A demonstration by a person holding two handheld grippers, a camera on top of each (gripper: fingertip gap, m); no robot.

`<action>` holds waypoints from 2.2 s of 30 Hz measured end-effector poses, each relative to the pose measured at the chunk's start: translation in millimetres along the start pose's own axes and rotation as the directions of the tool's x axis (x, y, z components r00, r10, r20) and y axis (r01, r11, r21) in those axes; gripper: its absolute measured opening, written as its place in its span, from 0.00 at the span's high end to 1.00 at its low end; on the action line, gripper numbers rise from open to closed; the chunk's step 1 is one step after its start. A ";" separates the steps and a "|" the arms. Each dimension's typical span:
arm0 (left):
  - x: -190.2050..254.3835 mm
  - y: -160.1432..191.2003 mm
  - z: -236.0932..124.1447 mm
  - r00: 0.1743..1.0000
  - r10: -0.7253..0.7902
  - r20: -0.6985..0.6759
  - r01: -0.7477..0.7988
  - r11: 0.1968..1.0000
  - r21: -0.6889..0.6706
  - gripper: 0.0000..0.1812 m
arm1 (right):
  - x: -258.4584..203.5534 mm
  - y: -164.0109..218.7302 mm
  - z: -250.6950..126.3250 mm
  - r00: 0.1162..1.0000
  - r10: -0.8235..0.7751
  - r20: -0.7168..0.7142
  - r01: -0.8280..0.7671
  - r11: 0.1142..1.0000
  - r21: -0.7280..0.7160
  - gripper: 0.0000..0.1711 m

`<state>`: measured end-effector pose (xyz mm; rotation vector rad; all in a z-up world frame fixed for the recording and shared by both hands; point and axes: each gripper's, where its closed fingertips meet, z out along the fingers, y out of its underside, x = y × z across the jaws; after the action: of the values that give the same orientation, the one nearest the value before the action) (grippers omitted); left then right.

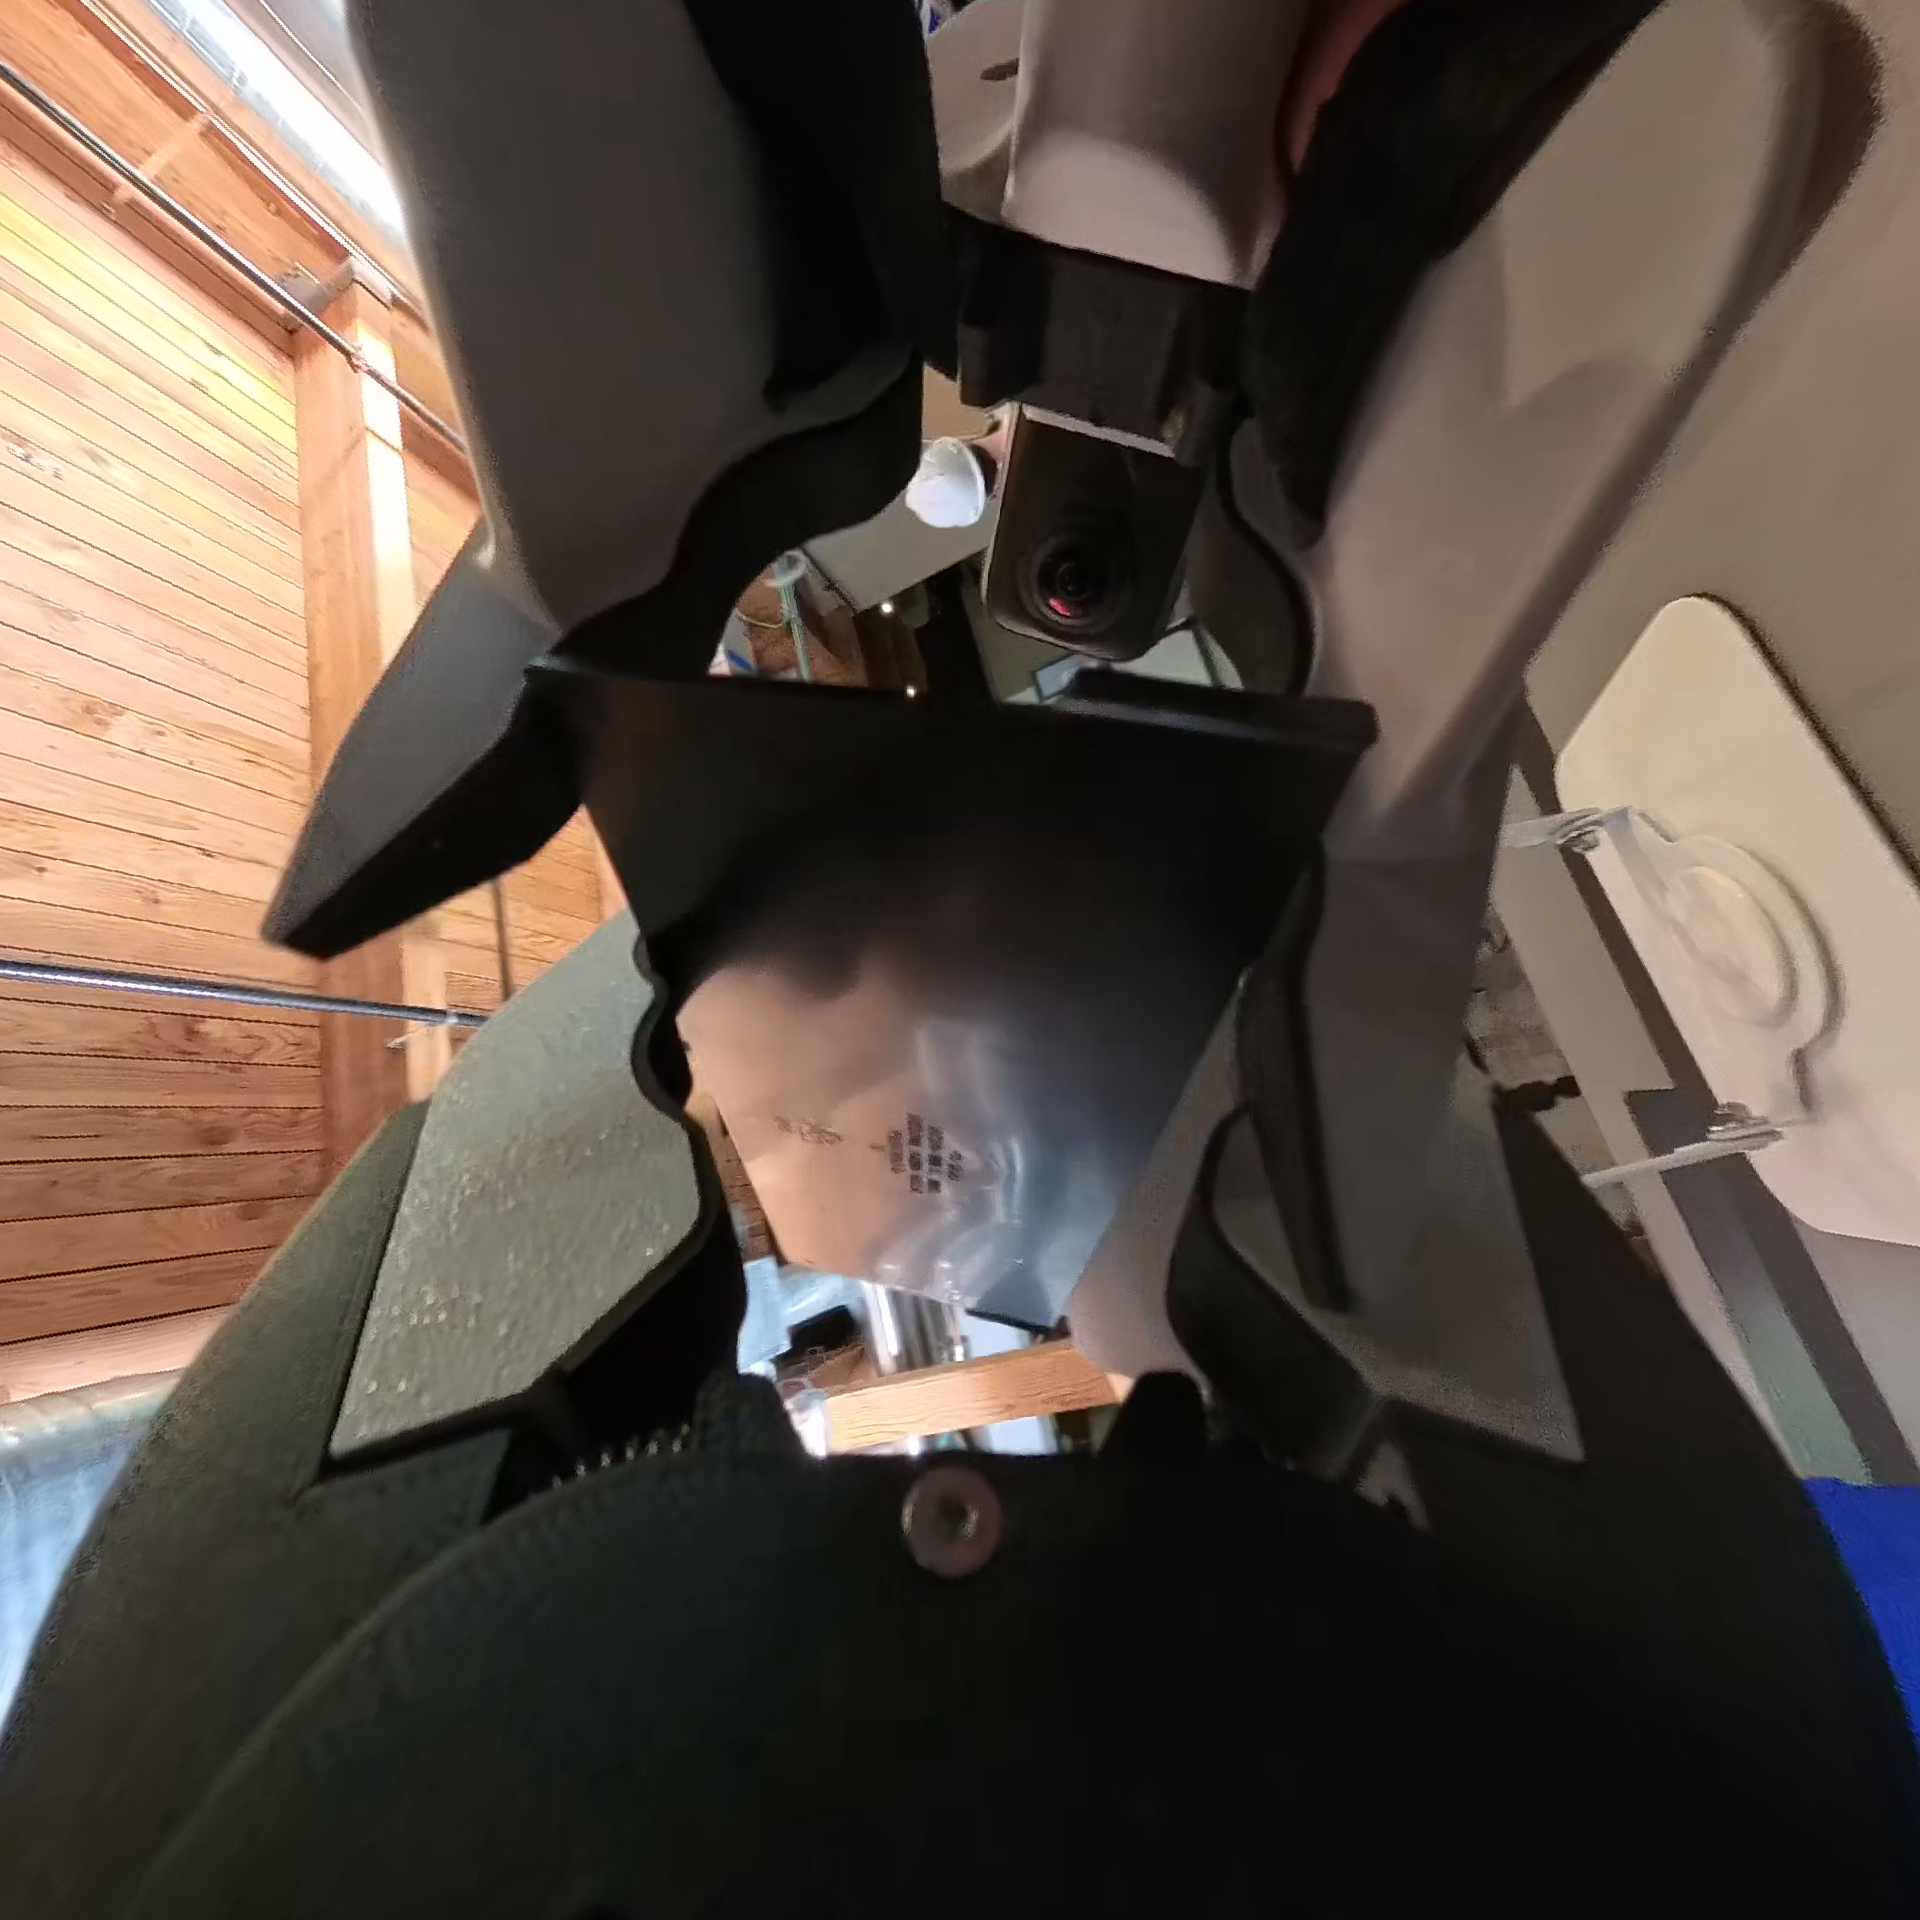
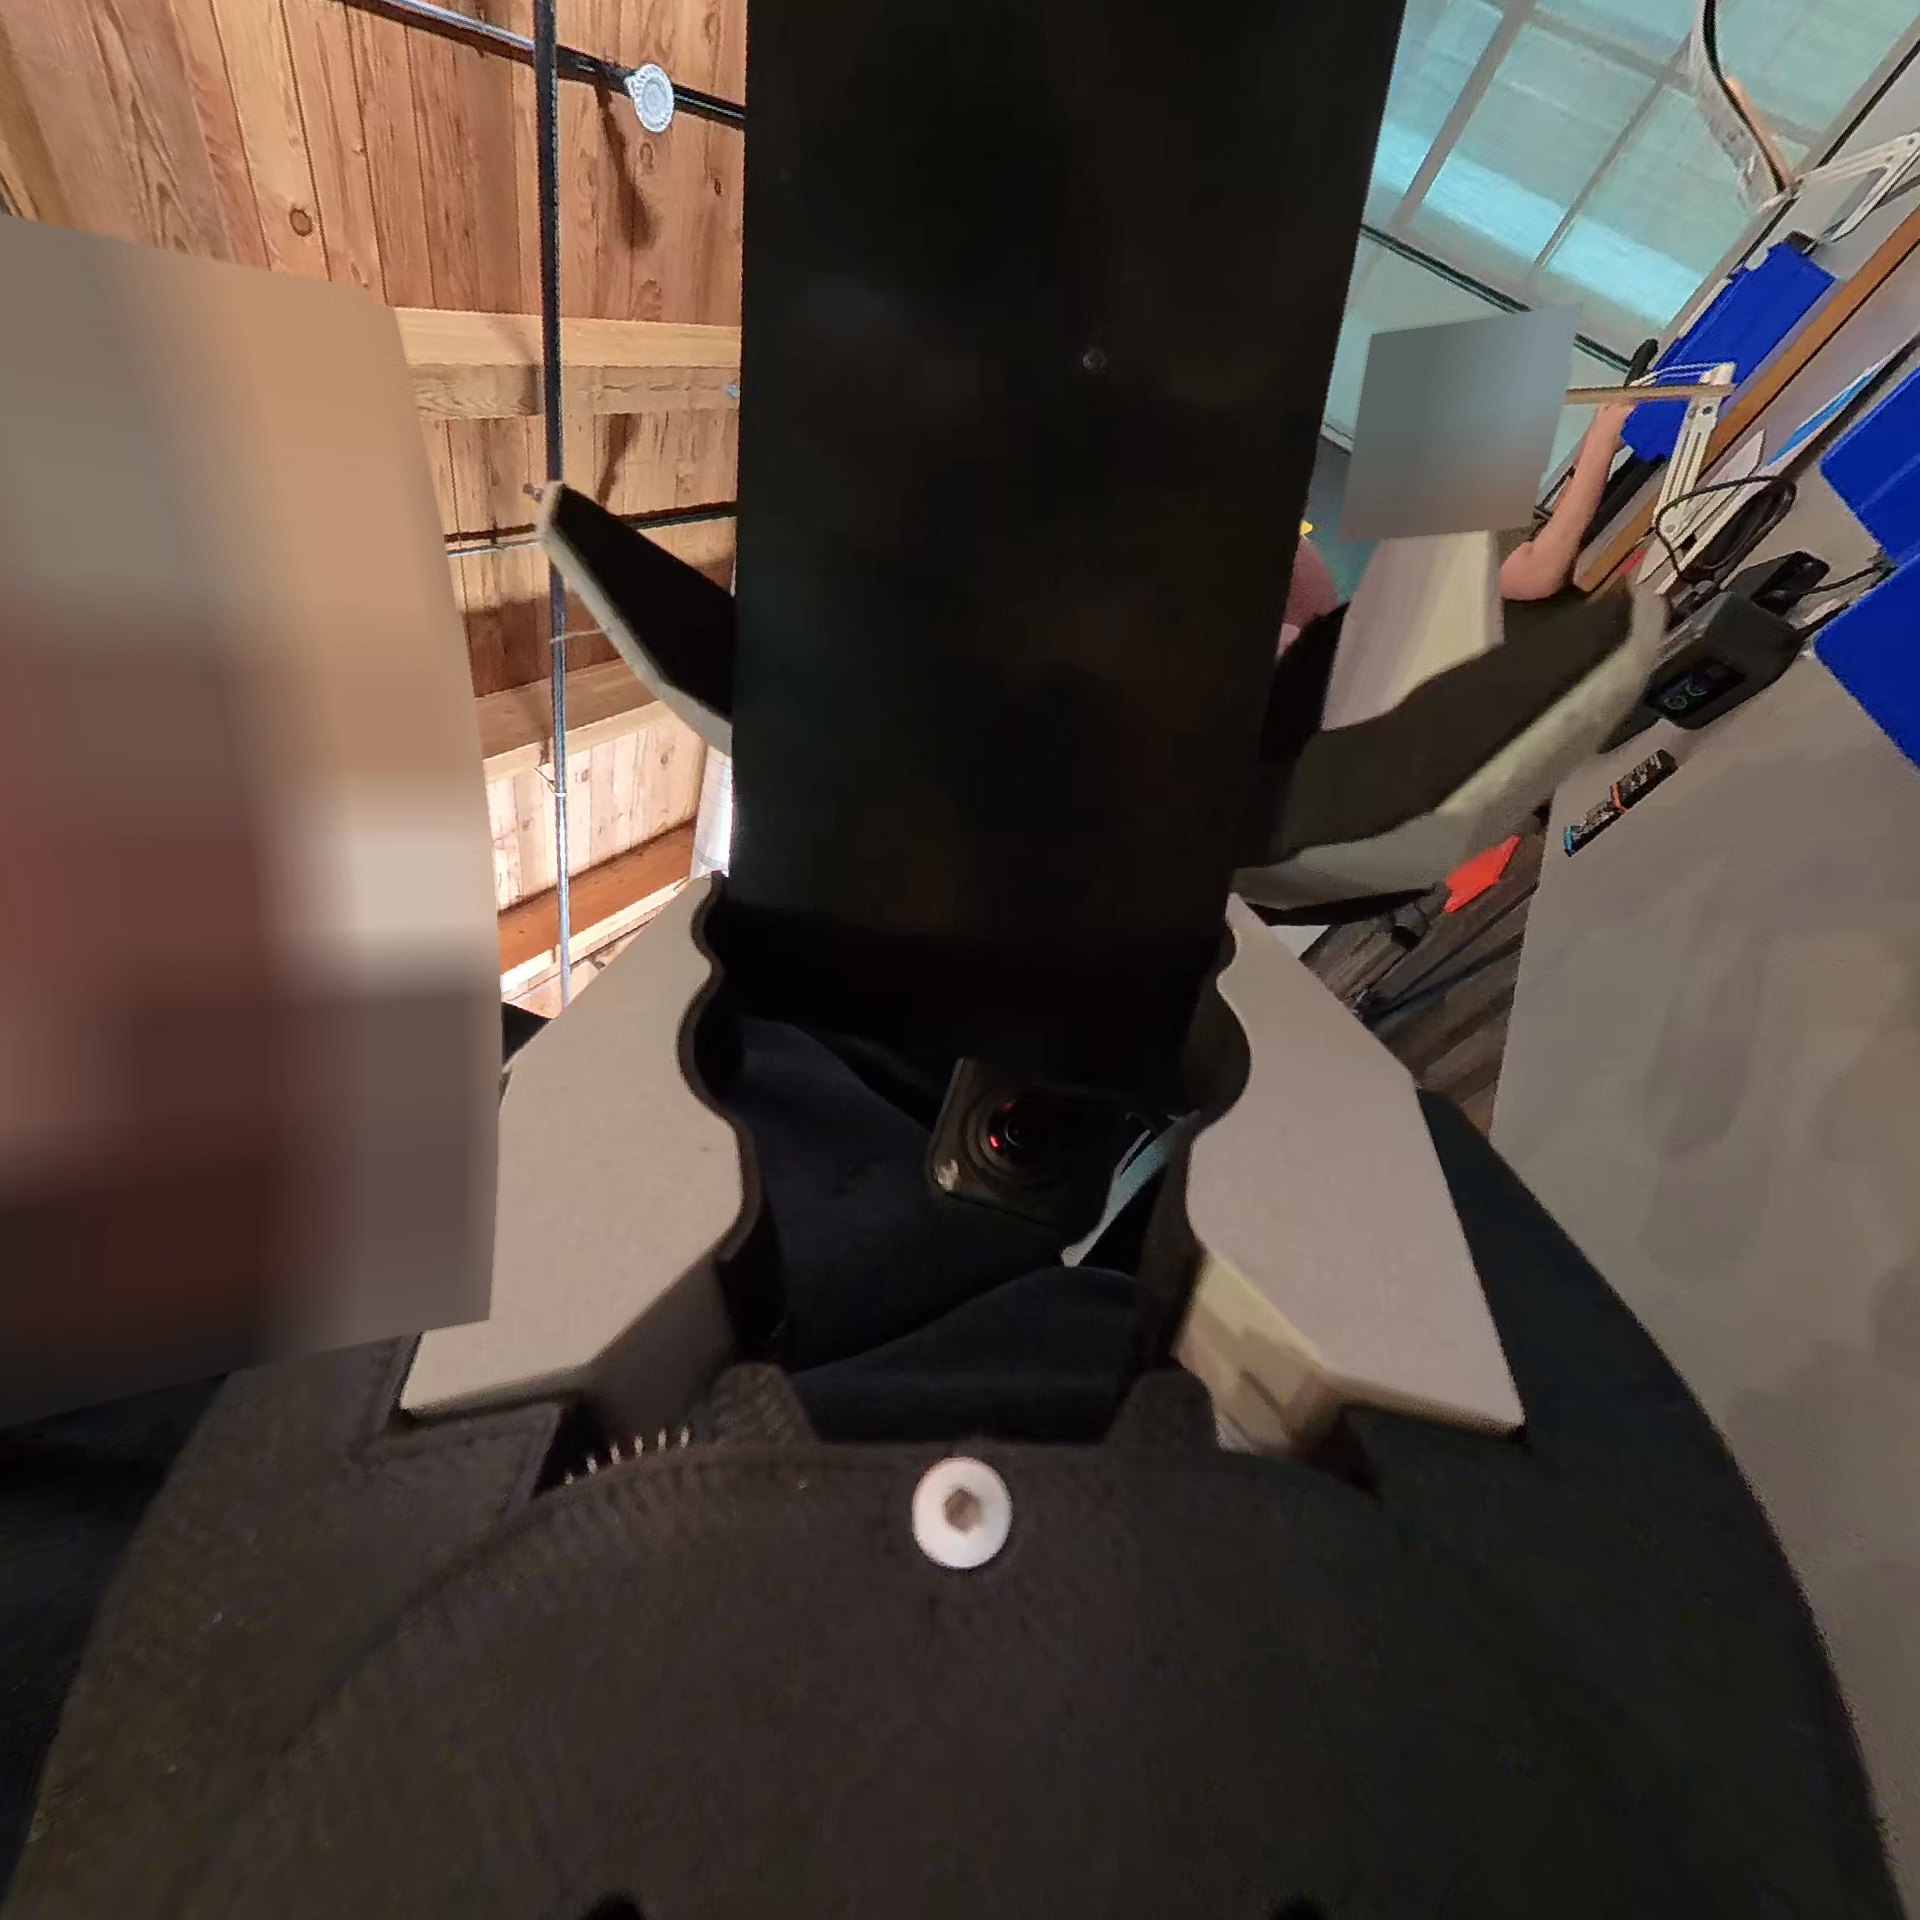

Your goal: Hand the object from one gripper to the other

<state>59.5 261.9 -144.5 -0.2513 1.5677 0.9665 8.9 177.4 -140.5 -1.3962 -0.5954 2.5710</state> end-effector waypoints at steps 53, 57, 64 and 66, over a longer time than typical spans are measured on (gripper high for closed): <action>-57.1 -64.0 -93.7 -0.251 -0.023 -0.968 0.930 -0.281 -0.235 0.46 | -78.6 -17.9 -35.2 0.560 -0.829 -0.007 0.803 0.545 -0.242 0.31; -65.2 -92.0 -114.4 -0.216 0.174 -0.961 0.943 -0.217 -0.251 0.46 | -94.2 -6.2 -6.9 0.508 -0.828 0.238 0.856 0.454 -0.247 0.37; -46.6 -111.5 -105.5 -0.253 0.245 -0.936 0.941 -0.162 -0.296 0.46 | -84.8 27.1 10.3 0.450 -0.778 0.438 0.879 0.299 -0.372 0.70; -46.7 -111.4 -105.4 -0.246 0.246 -0.937 0.941 -0.173 -0.293 0.46 | -80.9 27.4 6.3 0.426 -0.792 0.437 0.888 0.272 -0.371 1.00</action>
<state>67.8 102.3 -157.5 -0.9683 2.0972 -1.8347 49.8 125.0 -86.5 -0.5560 -1.6948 1.5962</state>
